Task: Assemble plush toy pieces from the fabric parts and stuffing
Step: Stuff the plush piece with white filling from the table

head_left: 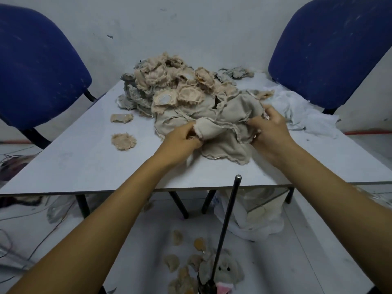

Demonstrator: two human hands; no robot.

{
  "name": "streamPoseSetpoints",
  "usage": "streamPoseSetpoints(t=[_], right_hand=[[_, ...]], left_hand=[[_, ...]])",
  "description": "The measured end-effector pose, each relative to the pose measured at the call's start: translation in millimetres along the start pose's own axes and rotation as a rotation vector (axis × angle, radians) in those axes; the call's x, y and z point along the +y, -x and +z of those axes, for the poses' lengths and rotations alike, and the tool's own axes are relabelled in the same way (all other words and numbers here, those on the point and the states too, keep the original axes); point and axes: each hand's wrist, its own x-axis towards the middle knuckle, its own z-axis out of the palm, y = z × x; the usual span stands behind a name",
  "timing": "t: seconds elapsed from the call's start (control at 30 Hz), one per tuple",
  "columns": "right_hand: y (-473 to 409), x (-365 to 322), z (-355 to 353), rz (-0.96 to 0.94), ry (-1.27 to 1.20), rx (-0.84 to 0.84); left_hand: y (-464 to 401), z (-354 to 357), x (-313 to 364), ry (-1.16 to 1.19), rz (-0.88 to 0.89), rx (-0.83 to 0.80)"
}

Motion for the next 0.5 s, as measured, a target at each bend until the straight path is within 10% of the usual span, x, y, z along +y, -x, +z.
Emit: streamPoseSetpoints(t=[0.2, 0.37, 0.5], right_hand=[[6.9, 4.9, 11.0, -0.282, 0.42, 0.027], [15.4, 6.1, 14.9, -0.324, 0.433, -0.01], [28.2, 9.1, 11.5, -0.44, 0.879, -0.205]], left_hand=[[4.0, -4.1, 26.2, -0.061, 0.278, 0.55], [8.5, 16.6, 28.9, -0.064, 0.307, 0.183], [8.5, 28.8, 26.4, 0.061, 0.278, 0.294]])
